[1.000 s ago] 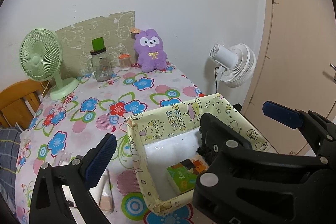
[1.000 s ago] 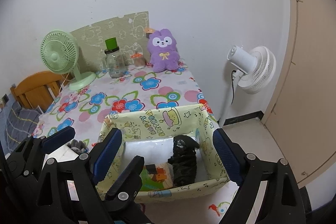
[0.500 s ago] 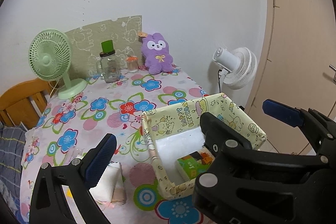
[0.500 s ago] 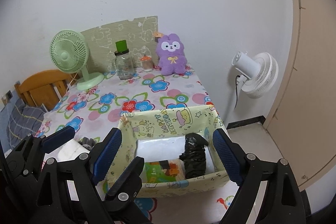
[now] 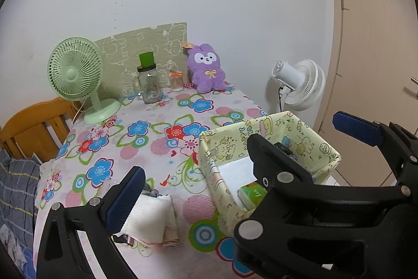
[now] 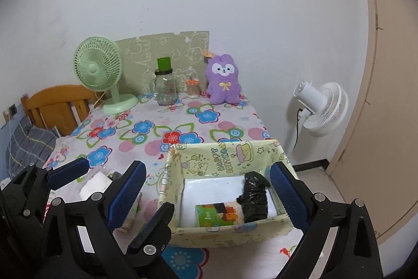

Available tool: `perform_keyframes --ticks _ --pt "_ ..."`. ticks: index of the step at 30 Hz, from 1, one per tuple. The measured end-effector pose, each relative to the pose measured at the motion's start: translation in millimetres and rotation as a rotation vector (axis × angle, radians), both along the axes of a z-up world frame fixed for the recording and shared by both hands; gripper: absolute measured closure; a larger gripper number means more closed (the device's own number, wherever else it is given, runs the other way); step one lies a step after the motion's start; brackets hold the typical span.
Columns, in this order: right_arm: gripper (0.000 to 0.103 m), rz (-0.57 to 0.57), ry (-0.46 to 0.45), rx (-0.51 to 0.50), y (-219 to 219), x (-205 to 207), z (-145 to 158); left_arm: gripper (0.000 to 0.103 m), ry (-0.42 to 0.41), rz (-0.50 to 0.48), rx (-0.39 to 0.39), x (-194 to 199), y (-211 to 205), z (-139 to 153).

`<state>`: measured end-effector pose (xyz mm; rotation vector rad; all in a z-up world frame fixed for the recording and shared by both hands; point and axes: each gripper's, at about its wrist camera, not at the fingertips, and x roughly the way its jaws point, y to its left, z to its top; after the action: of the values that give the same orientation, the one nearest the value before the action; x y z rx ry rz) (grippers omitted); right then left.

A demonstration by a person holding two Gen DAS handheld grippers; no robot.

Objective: Organize soft objects
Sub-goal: 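Withdraw both tools from the gift box back over the table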

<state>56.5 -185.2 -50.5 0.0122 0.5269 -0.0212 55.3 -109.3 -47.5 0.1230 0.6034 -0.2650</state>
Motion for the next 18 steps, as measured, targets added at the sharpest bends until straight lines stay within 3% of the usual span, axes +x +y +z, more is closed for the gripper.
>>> perform_keyframes --ticks 18 --pt "0.005 0.068 0.085 0.026 46 10 -25 0.002 0.032 0.020 0.011 2 50 -24"
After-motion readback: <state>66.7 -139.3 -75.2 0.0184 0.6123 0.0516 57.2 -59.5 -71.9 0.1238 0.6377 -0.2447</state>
